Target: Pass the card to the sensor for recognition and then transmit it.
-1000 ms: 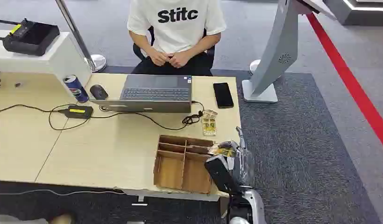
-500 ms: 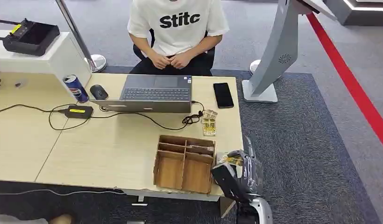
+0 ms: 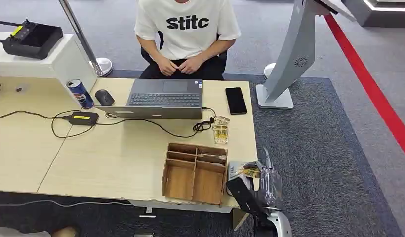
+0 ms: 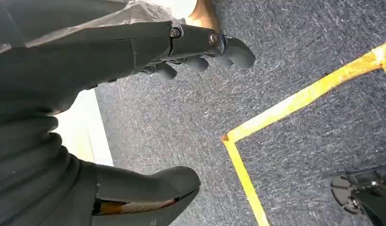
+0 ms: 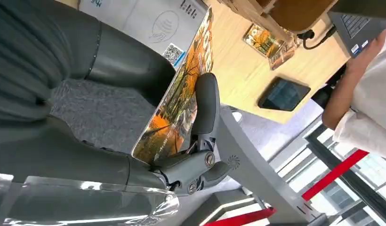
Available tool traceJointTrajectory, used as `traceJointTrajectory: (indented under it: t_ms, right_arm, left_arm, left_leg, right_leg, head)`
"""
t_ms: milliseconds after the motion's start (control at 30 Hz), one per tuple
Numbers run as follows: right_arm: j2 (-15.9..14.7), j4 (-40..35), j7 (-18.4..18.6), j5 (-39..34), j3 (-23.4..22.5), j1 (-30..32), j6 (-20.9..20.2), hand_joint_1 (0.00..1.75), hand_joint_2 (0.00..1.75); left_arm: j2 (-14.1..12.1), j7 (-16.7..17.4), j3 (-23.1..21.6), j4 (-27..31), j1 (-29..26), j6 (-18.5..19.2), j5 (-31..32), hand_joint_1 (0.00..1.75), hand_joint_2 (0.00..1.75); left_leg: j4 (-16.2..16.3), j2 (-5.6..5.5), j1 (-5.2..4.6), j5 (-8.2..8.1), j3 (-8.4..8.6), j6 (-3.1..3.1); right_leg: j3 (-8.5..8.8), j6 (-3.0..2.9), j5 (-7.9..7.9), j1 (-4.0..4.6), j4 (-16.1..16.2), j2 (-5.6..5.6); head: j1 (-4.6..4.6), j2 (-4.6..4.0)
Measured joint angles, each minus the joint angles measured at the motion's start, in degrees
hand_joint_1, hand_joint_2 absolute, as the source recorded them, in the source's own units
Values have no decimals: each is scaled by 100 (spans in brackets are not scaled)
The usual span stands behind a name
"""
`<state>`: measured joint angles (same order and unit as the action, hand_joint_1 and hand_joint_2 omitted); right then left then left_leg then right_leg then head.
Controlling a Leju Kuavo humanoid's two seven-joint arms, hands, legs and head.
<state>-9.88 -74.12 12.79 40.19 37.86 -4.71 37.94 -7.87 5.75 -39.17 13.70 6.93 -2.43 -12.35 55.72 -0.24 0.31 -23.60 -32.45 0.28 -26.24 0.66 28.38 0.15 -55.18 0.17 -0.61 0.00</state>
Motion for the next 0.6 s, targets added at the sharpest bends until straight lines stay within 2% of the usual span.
traceJointTrajectory:
  t_ms: [333,600]
  right_arm:
    - [-13,65,41,61,24,40,-2,175,175]
    - [-31,221,251,643,83,52,-2,175,175]
  left_arm:
    - [-4,-13,0,0,0,0,-17,0,175]
    - [-7,-13,0,0,1,0,-20,0,175]
  left_leg:
    - [0,0,0,0,0,0]
    - [0,0,0,0,0,0]
  right_leg:
    - [0,0,0,0,0,0]
    - [0,0,0,0,0,0]
  head:
    - [0,0]
    - [0,0]
